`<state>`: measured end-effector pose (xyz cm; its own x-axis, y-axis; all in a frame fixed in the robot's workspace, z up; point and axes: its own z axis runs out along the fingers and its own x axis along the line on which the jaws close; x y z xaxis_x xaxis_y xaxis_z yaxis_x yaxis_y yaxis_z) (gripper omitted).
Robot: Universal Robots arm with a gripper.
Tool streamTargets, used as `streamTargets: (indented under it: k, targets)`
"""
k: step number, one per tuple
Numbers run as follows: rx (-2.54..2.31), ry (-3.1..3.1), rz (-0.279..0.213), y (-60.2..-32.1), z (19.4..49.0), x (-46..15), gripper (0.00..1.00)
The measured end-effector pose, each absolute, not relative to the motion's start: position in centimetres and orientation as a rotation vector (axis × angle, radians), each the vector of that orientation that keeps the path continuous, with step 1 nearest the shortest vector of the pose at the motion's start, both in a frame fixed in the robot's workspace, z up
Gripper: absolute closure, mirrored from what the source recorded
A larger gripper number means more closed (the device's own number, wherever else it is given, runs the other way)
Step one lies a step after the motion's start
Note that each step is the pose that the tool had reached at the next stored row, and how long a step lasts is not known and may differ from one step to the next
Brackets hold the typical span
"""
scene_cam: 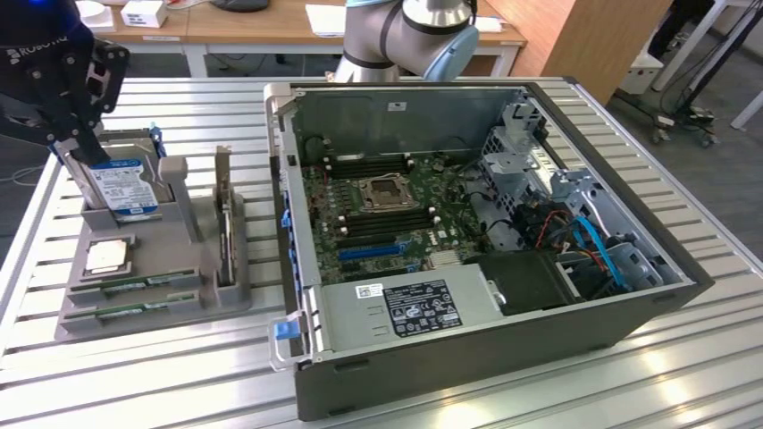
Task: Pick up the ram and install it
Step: 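Pick up the ram and move it above insertion slot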
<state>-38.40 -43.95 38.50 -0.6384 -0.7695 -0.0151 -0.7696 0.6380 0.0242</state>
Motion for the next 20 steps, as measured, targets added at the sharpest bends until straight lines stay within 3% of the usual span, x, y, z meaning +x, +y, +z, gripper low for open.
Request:
streamTargets:
  k: [20]
  targets:
    - [-1.829,2.557,0.043,-43.95,38.42,-38.40,0.90]
